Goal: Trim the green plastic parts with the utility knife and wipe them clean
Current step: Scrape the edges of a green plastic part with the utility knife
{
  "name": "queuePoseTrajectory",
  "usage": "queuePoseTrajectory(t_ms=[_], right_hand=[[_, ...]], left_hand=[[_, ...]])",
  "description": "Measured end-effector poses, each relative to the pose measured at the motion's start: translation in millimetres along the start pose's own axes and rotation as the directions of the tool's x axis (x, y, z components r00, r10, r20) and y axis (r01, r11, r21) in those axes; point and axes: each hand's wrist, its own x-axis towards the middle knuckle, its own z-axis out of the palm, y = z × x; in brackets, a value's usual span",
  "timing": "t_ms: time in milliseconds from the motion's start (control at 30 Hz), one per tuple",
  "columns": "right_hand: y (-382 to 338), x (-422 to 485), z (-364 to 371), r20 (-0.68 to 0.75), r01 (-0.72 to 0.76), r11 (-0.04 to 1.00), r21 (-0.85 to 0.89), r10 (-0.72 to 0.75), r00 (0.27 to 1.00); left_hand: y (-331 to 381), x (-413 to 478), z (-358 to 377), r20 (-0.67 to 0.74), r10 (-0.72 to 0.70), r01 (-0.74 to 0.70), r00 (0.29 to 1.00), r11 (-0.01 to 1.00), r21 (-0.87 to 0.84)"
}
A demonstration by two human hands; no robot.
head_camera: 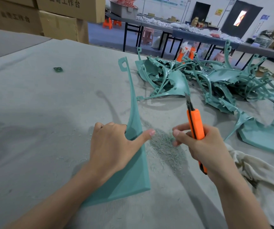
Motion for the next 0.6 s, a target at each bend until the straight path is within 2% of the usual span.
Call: queuePoseTrajectory(t_ms=[67, 200, 267, 433, 600], right_hand=[[0, -1, 4, 0.045, -0.023, 0.997, 0.078, 0.019, 0.999], [-5, -8, 17, 0.34, -0.094, 0.987, 0.131, 0.045, 0.939], [-5, -10, 21, 0.413, -0.083, 0.988, 0.132, 0.021, 0.911], [-2, -5, 18, 0.286, -0.057, 0.982, 0.183, 0.002, 0.958], [3, -3, 12, 0.109, -0.042, 0.961, 0.273, 0.013, 0.994]], left_hand=[[2, 0, 0, 0.003, 0.002, -0.002, 1.0, 1.0, 0.005], [3, -2, 1, 0.034, 0.028, -0.029, 0.999, 1.0, 0.012], [2, -2, 2, 0.056, 0.029, -0.029, 0.998, 1.0, 0.004], [5, -1, 2, 0.034, 0.059, -0.058, 0.998, 0.998, -0.032], [2, -1, 4, 0.089, 0.018, -0.014, 0.996, 0.999, -0.038]])
